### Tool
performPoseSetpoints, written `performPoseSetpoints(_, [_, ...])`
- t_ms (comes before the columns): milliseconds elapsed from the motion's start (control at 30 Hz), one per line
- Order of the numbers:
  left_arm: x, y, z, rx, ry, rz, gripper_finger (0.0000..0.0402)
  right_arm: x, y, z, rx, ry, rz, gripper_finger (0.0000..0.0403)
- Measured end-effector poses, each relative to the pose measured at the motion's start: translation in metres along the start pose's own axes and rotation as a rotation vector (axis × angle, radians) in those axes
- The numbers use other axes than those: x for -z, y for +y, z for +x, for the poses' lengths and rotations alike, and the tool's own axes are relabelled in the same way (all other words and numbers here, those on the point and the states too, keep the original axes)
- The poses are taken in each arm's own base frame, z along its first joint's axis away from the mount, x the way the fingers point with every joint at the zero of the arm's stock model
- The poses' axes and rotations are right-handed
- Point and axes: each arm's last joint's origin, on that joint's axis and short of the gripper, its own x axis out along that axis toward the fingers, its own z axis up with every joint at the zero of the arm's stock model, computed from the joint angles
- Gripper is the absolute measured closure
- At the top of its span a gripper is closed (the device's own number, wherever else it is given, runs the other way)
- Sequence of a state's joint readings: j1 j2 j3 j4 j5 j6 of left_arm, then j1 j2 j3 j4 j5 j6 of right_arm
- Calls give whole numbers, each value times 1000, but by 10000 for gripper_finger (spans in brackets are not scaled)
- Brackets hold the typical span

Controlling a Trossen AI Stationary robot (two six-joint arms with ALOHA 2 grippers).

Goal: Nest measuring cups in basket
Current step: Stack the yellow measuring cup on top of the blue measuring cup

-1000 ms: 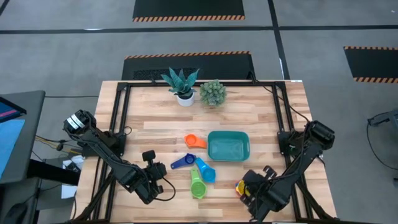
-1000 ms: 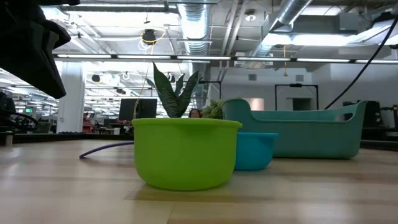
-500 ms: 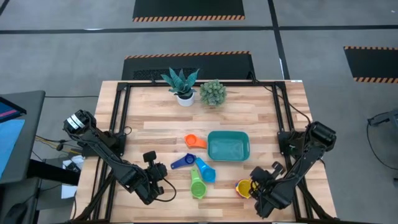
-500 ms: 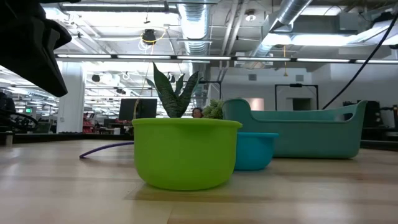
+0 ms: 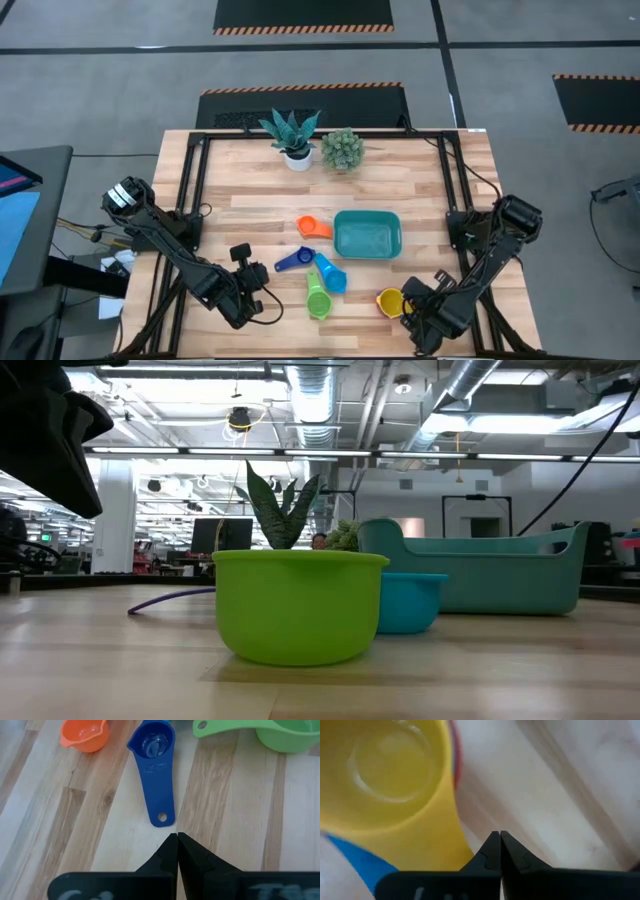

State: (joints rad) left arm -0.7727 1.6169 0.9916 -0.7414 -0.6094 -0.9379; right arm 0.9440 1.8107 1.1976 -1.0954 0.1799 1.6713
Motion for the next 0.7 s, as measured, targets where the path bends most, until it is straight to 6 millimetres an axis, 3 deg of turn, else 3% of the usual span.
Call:
performPoseSetpoints(333, [0,0,0,0,0,0,401,8,11,-3,-116,11,4,383])
performPoseSetpoints(700, [0,0,0,-4,-5,0,401,7,27,-33,-239,22,16,380])
